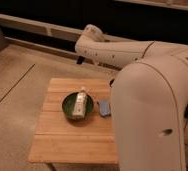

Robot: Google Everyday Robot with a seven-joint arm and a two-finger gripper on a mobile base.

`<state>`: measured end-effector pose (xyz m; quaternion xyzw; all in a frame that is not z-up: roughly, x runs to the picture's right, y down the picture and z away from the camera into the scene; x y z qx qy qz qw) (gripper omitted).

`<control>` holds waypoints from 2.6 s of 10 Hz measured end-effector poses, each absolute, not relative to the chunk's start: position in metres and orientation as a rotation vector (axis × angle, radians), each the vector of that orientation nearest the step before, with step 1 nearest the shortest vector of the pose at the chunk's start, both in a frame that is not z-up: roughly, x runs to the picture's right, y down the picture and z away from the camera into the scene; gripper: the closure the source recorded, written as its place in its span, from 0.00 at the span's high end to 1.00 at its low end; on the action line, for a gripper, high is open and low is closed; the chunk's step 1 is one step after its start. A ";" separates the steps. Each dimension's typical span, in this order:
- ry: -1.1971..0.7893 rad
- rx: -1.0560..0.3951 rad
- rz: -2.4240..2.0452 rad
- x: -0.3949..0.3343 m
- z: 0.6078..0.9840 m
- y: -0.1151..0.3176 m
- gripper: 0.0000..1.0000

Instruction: Move the arm in a circular motion

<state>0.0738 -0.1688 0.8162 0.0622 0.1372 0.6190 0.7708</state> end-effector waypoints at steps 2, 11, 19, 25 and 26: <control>0.095 0.032 1.270 0.007 0.829 -0.190 0.65; -0.103 -0.450 1.050 -0.163 0.770 -0.087 0.65; 0.392 -0.172 1.222 0.021 0.727 -0.053 0.65; 0.706 0.030 1.409 0.132 0.778 -0.118 0.65; 0.706 0.024 1.404 0.125 0.794 -0.127 0.65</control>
